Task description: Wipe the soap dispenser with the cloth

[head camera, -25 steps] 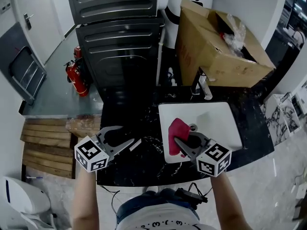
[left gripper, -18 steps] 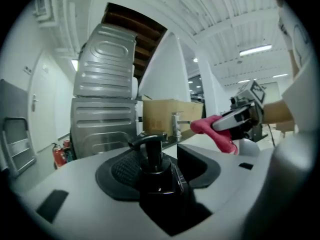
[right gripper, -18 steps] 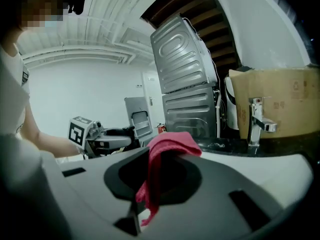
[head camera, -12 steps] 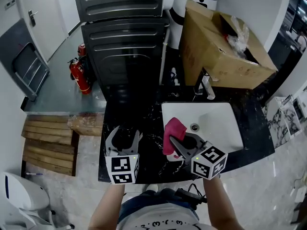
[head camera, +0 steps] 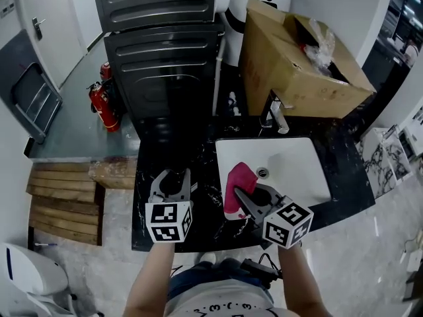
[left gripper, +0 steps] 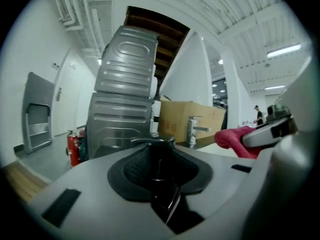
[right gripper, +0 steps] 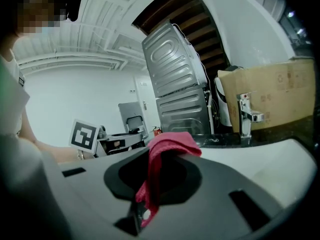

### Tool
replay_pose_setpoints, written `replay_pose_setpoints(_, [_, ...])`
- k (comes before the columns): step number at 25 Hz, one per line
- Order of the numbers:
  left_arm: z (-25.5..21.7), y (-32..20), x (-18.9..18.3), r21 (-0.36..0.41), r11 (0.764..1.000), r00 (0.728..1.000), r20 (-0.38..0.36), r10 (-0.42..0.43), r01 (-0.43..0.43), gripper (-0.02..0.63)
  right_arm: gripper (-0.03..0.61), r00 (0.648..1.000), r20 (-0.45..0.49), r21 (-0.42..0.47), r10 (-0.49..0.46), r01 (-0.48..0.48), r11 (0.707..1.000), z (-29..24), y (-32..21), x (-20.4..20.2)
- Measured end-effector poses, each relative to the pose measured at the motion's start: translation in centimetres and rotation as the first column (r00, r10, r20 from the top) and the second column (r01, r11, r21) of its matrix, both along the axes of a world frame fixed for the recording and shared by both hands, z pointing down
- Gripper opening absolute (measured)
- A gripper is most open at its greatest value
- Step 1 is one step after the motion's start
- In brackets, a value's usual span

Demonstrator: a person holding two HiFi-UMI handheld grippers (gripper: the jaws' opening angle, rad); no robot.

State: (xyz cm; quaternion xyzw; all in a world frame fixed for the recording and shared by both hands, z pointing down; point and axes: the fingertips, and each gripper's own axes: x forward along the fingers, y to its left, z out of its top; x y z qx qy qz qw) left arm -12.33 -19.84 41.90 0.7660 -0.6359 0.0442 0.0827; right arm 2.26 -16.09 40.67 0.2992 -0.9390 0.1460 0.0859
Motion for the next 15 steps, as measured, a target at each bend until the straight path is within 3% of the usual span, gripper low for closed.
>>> replay_pose_setpoints(2, [-0.1, -0.2, 1.6, 0.015, 0.985, 0.985, -0.011, 0.175, -0.174, 0.103, 0.049, 1.000, 0.001, -0.004, 0.002, -0.002, 1.000, 0.1, 0.0, 0.1])
replay_pose_setpoints(3, [-0.1, -0.1, 2.5, 0.024, 0.964, 0.964, -0.011, 0.267, -0.266, 0.103, 0.049, 1.000, 0.002, -0.006, 0.002, -0.002, 1.000, 0.1, 0.1, 0.1])
replay_pose_setpoints(5, [-0.2, 0.4, 4.1, 0.049, 0.895, 0.896, -0.005, 0.444, -0.444, 0.103, 0.049, 1.000, 0.005, -0.009, 0.001, -0.001, 1.000, 0.1, 0.1, -0.1])
replay_pose_setpoints(7, [-0.3, 1.2, 5.2, 0.070, 0.805, 0.806, -0.004, 0.591, -0.590, 0.103, 0.049, 1.000, 0.009, -0.013, -0.002, 0.002, 1.000, 0.2, 0.0, -0.3])
replay_pose_setpoints(8, [-0.3, 1.5, 5.6, 0.071, 0.765, 0.767, -0.005, 0.642, -0.640, 0.103, 0.049, 1.000, 0.011, -0.015, -0.004, 0.004, 1.000, 0.2, 0.0, -0.5])
replay_pose_setpoints(9, [-0.3, 1.7, 5.7, 0.064, 0.740, 0.742, -0.001, 0.671, -0.669, 0.103, 0.049, 1.000, 0.012, -0.016, -0.006, 0.006, 1.000, 0.2, 0.0, -0.6])
replay_pose_setpoints(10, [-0.3, 1.8, 5.7, 0.052, 0.737, 0.739, 0.010, 0.674, -0.674, 0.104, 0.049, 1.000, 0.014, -0.018, -0.008, 0.008, 1.000, 0.3, -0.1, -0.8])
replay_pose_setpoints(11, [-0.2, 1.7, 5.6, 0.039, 0.754, 0.755, 0.026, 0.655, -0.656, 0.110, 0.049, 1.000, 0.015, -0.019, -0.010, 0.010, 1.000, 0.3, -0.1, -1.0])
replay_pose_setpoints(15, [-0.1, 1.5, 4.8, 0.032, 0.859, 0.859, 0.050, 0.510, -0.512, 0.186, 0.049, 1.000, 0.024, -0.025, -0.014, 0.015, 1.000, 0.5, -0.1, -1.5])
